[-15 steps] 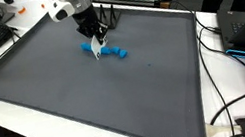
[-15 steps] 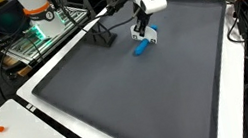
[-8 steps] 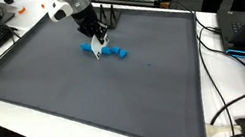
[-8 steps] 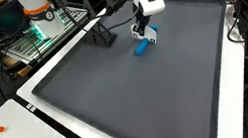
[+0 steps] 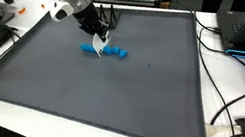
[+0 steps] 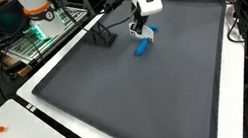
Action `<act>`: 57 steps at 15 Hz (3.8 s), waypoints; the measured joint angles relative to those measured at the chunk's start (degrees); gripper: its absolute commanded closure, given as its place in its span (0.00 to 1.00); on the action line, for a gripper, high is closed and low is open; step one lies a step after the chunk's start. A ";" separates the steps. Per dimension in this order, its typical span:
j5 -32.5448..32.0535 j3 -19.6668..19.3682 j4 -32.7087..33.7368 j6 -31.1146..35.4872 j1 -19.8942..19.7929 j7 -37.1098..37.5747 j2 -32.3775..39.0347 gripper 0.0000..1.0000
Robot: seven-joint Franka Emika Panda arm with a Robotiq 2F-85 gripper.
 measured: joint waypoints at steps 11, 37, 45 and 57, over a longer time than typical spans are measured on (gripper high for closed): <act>-0.04 -0.02 0.11 -5.90 0.00 0.03 -0.65 0.99; -7.06 -1.55 2.76 -2.93 -0.02 -2.30 -2.77 0.99; -9.05 -2.14 2.75 1.39 -0.02 -2.30 -0.41 0.99; -9.22 -2.15 2.41 2.93 0.01 -2.30 0.88 0.99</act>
